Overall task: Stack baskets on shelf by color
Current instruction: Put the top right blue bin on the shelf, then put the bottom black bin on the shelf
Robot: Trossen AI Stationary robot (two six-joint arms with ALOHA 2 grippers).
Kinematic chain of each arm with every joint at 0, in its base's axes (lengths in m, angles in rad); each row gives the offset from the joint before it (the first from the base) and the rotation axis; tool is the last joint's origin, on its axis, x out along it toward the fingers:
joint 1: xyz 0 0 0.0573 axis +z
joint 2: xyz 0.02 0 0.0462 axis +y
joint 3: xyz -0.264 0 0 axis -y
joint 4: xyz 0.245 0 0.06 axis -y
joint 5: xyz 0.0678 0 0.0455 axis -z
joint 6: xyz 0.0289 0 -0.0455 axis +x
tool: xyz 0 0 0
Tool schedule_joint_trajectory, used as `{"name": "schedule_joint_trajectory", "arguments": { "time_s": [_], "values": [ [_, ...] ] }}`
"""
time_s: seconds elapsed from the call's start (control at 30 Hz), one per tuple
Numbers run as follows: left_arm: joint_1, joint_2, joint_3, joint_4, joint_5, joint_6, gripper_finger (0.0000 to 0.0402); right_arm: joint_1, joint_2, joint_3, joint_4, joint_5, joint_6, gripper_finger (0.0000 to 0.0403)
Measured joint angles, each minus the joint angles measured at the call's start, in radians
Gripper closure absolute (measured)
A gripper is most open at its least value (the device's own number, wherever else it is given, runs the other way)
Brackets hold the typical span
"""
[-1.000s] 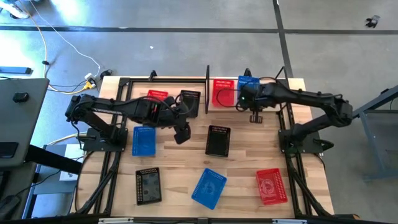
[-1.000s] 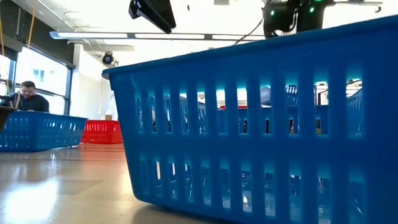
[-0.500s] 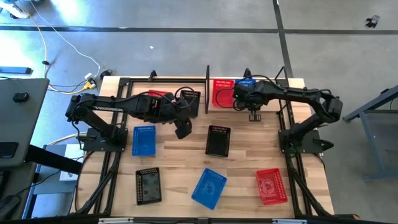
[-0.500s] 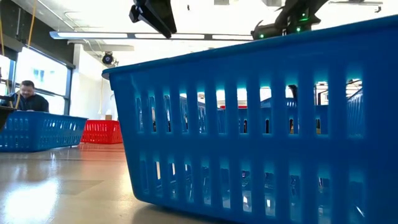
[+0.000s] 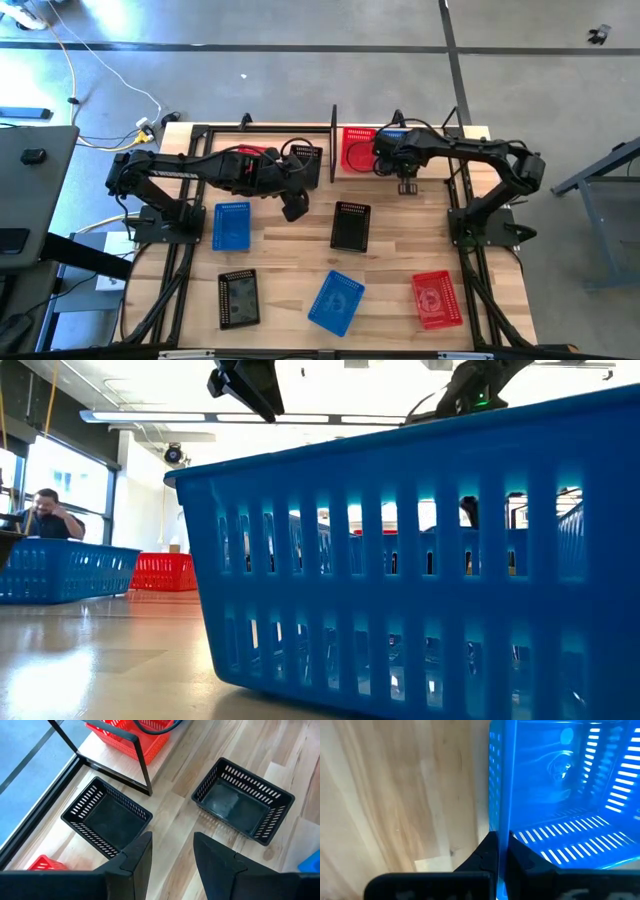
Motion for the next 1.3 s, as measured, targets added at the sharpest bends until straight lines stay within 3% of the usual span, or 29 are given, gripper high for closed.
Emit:
{"name": "schedule_joint_trajectory", "arguments": {
  "time_s": [0.2,0.47,0.63,1.03,1.3],
  "values": [
    [0.000,0.000,0.000,0.000,0.000,-0.002,0.0268,-0.001,0.000,0.000,0.023,0.025,0.001,0.0395],
    [0.000,0.000,0.000,0.000,0.000,-0.002,0.0268,0.000,0.000,0.000,0.049,0.055,-0.002,0.0336],
    [0.000,0.000,0.000,0.000,0.000,-0.002,0.0268,0.004,-0.002,0.008,0.021,0.061,0.009,0.0323],
    [0.004,0.000,0.000,-0.001,0.000,-0.002,0.0268,0.054,-0.008,0.100,-0.136,0.026,0.191,0.0322],
    [-0.007,-0.004,0.000,-0.005,0.064,0.096,0.0268,0.119,-0.008,0.135,-0.174,-0.085,0.416,0.0322]
  ]
}}
